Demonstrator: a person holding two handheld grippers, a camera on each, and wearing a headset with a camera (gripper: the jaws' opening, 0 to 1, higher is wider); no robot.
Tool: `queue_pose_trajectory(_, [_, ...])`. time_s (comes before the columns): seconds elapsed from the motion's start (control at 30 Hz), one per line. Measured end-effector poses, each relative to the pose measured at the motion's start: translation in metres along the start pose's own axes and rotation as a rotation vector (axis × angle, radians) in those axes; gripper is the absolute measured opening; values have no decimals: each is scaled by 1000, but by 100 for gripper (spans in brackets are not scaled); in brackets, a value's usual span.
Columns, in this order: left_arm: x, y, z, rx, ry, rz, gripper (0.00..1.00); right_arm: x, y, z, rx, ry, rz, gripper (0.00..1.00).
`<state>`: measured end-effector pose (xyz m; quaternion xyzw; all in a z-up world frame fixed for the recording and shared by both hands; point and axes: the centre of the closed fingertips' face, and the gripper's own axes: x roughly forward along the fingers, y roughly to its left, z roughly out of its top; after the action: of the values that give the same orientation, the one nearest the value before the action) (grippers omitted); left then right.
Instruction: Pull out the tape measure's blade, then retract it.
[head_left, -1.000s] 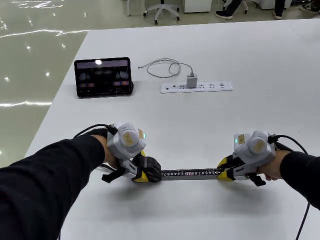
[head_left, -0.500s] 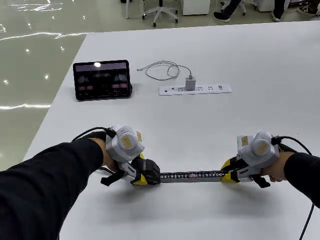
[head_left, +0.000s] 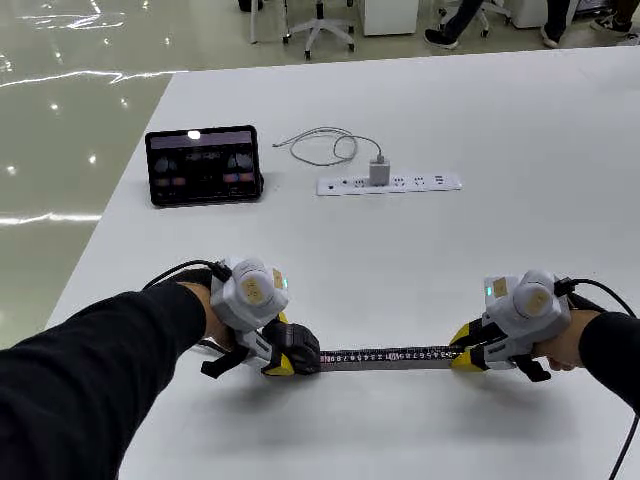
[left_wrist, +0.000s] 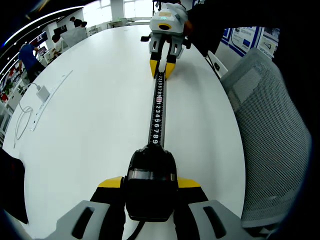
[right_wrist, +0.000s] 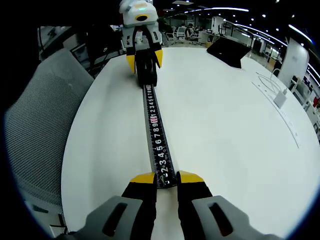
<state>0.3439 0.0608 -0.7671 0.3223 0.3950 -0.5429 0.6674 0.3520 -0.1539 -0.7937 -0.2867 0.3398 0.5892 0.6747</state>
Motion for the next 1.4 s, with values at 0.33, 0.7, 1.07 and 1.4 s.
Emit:
queue_pose_trajectory(0.33, [0, 0, 0, -3, -3, 3, 33, -7, 0, -8, 21, -5, 6, 11])
queue_pose_trajectory(0.7, [0, 0, 0, -7, -2, 2, 33, -13, -2, -13, 28, 2, 4, 11])
queue_pose_trajectory(1.07, [0, 1, 0, -12, -6, 4, 33, -20, -3, -17, 34, 12, -3, 11])
queue_pose_trajectory(1.4, [0, 0, 1, -15, -7, 5, 33, -23, -2, -17, 36, 14, -9, 11])
